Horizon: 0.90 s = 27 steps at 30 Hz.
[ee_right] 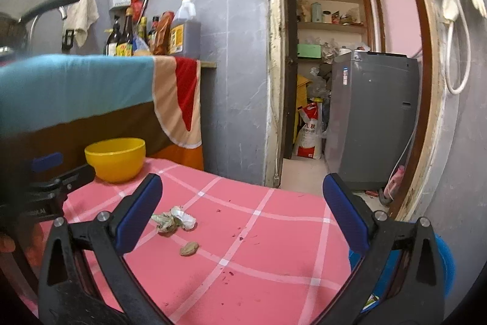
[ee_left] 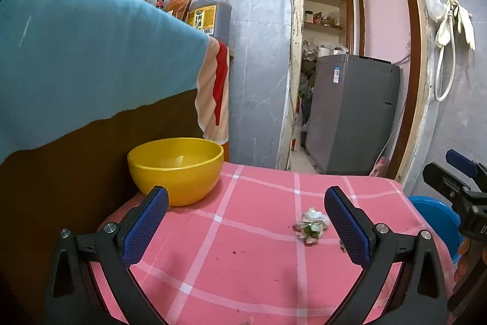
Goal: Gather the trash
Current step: 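Move both tools back from the bucket to the remaining trash on the table, then grasp the beige lump with the right gripper while the left gripper grasps the green-white wrapper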
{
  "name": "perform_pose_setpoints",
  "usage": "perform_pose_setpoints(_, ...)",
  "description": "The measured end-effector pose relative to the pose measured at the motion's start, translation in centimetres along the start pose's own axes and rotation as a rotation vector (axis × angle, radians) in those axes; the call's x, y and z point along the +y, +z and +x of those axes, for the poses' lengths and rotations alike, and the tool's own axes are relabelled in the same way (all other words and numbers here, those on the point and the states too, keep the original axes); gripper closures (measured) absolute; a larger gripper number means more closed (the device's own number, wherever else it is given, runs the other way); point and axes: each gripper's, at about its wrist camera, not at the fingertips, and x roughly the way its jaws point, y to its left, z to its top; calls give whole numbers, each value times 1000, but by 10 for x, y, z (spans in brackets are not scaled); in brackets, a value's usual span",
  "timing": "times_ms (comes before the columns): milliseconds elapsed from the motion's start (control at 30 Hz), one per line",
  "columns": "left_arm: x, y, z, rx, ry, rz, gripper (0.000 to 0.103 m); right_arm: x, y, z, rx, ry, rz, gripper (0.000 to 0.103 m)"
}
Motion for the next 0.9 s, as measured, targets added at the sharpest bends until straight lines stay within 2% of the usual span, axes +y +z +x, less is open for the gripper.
perform_pose_setpoints(167, 6, -2, 14, 61, -2, -14, 3, 7, -5, 19, 85, 1, -45, 0)
perform_pose_setpoints(367, 13, -6, 35, 184, -9, -53, 3, 2, -17, 48, 270, 37, -38, 0)
perform_pose_setpoints(500, 14, -10, 42, 234, -11, -61, 3, 2, -26, 66, 380, 83, -44, 0)
perform_pose_setpoints(567, 13, -11, 43, 251, -14, -60, 3, 6, -29, 73, 425, 113, -58, 6)
perform_pose_setpoints(700, 12, -14, 51, 293, -23, -53, 3, 16, -38, 89, 525, 180, -87, 23)
perform_pose_setpoints(900, 10, -18, 59, 350, -44, -50, 3, 26, -46, 100, 607, 254, -114, 37)
